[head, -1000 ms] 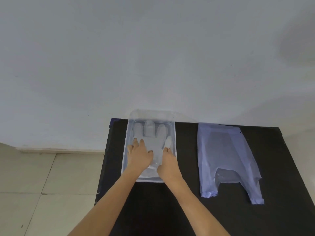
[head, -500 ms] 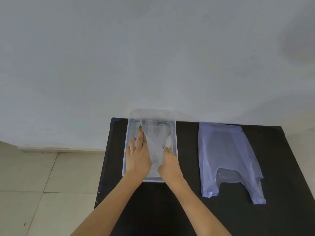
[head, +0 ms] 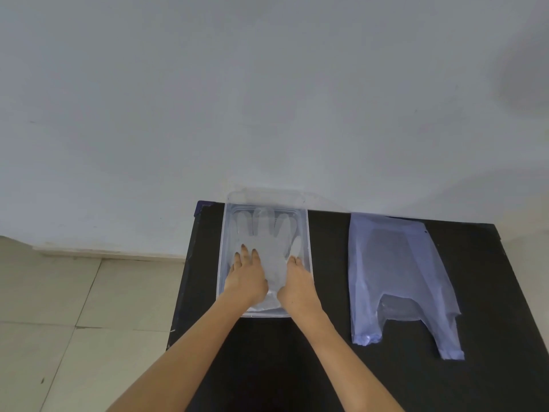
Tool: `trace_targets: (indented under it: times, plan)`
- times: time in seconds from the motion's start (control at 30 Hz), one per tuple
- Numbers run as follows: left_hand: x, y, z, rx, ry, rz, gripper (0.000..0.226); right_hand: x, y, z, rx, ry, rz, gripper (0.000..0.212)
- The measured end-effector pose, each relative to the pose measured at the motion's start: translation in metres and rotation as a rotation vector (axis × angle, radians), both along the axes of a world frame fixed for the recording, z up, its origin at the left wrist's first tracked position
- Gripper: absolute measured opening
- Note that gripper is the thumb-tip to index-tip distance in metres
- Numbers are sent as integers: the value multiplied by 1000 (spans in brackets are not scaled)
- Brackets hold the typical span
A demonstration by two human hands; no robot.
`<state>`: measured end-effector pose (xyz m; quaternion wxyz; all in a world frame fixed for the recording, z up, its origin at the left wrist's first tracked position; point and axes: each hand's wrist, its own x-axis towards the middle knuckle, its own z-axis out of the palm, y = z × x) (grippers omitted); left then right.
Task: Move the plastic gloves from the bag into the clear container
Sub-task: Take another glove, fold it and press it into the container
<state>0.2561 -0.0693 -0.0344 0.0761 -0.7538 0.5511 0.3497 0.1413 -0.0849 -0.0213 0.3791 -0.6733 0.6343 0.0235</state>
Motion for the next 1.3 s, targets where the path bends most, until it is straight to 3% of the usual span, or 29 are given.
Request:
trace_targets:
  times: [0.37,0.67,1.0,1.17,1.3]
  plan:
    - [4,-7,-7,-21,-4,-110,73,1,-2,-1,-22,24,33,78]
    - [7,-2,-13,76,-40,-99,78,2,1,-3,-68,16,96,76]
    - [4,-2,-16,-84,-59,-180,75,1,-1,-6,-53,23,104,77]
    - [3,-9,-22,-74,-58,-260,74,1,-2,7,13,-84,-6,75]
    - [2,-7,-28,-60,-46,-235,75,-14,6,34,-47,-120,-18,59]
